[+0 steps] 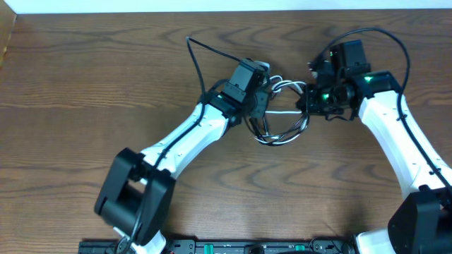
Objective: Untangle cables
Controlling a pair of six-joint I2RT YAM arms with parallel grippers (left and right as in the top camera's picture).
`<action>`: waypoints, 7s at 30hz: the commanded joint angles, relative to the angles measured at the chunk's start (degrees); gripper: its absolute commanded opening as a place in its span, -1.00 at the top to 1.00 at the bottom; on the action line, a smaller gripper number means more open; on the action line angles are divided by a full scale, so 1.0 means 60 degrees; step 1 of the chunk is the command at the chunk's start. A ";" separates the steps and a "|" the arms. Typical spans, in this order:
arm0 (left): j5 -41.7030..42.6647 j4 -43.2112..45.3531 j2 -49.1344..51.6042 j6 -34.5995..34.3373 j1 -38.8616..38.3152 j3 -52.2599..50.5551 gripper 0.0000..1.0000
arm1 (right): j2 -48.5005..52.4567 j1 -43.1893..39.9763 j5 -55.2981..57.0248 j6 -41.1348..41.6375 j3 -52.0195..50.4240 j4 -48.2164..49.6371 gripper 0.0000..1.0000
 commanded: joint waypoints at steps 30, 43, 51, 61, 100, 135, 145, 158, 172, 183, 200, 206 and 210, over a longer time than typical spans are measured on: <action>0.0219 -0.2816 -0.3559 0.0095 0.2302 0.0058 0.86 | 0.1494 -0.0940 0.0743 -0.1122 -0.0215 0.0117 0.91; 0.2936 -0.1687 -0.2779 -0.0208 0.2222 0.0058 0.57 | 0.0175 -0.0616 -0.3519 -0.2871 -0.0208 0.0761 -0.24; 0.2983 -0.0714 -0.1796 -0.0240 0.1282 0.0058 0.42 | -0.0335 -0.0761 -0.0769 -0.0608 -0.0208 0.0423 -0.47; 0.2648 0.0699 0.0124 -0.0849 0.0233 0.0058 0.41 | -0.0328 -0.1293 0.0240 0.0244 -0.0208 0.0098 -0.46; 0.2572 0.0801 0.0390 -0.0528 -0.0069 0.0062 0.85 | -0.0328 -0.1013 0.0302 -0.0175 -0.0215 -0.0025 -0.47; 0.3778 -0.0787 -0.3971 -0.0980 0.1206 0.0073 0.85 | -0.0328 0.0976 -0.3490 -0.2863 -0.0488 0.0484 -0.20; 0.3778 -0.0783 -0.3993 -0.1290 0.1249 0.0073 0.86 | 0.0029 0.1617 -0.0412 -0.0222 -0.1581 0.2237 0.06; 0.3778 -0.0805 -0.5424 -0.1319 0.1909 0.0076 0.85 | 0.0095 0.1049 0.2630 0.3071 -0.2036 0.2761 0.98; 0.3770 -0.2535 -0.7231 -0.1311 0.3075 0.0073 0.86 | 0.0474 0.0714 0.2244 0.3289 -0.2036 0.2670 0.98; 0.3781 -0.2922 -0.5031 -0.1239 0.2262 0.0058 0.81 | -0.0091 0.0619 -0.0608 0.1672 -0.2011 0.3173 0.88; 0.3785 -0.1566 -0.2965 -0.1271 0.1173 0.0058 0.53 | -0.2022 -0.0441 0.0925 0.2892 -0.1953 0.1650 -0.27; 0.3770 -0.0208 -0.1588 -0.1286 -0.0259 0.0058 0.37 | -0.2025 -0.1290 0.1075 0.2881 -0.1953 0.1417 -0.27; 0.3100 0.0739 -0.0594 -0.2102 -0.0911 0.0058 0.28 | -0.2025 -0.1719 0.1359 0.2696 -0.1956 0.1042 -0.25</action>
